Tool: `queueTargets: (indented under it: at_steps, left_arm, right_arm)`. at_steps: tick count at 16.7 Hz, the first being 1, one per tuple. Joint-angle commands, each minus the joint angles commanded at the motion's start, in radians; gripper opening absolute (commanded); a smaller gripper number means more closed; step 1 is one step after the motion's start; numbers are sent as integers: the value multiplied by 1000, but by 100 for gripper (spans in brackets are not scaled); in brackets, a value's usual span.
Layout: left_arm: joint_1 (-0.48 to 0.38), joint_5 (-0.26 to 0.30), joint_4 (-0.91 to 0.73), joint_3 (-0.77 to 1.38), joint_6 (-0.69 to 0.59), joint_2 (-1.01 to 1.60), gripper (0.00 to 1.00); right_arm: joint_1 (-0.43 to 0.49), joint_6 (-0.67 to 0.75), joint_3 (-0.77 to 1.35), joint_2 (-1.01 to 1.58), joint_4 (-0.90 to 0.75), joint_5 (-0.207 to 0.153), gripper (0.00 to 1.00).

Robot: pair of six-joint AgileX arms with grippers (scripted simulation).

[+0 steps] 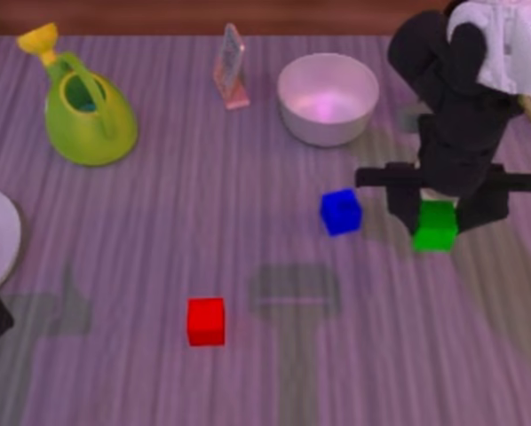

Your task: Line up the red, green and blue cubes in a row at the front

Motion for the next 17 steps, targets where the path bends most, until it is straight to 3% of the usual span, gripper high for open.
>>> queueTargets:
  at_steps: [5,8,17]
  left_arm:
    - [0,0,0,0,0,0,100]
    - [0,0,0,0,0,0,100]
    - [0,0,0,0,0,0,100]
  right_arm:
    - [284,237,128,65,-69,2,0]
    - [389,331,178,80,-90,4,0]
    - [401,351,129,98,-16,4,0]
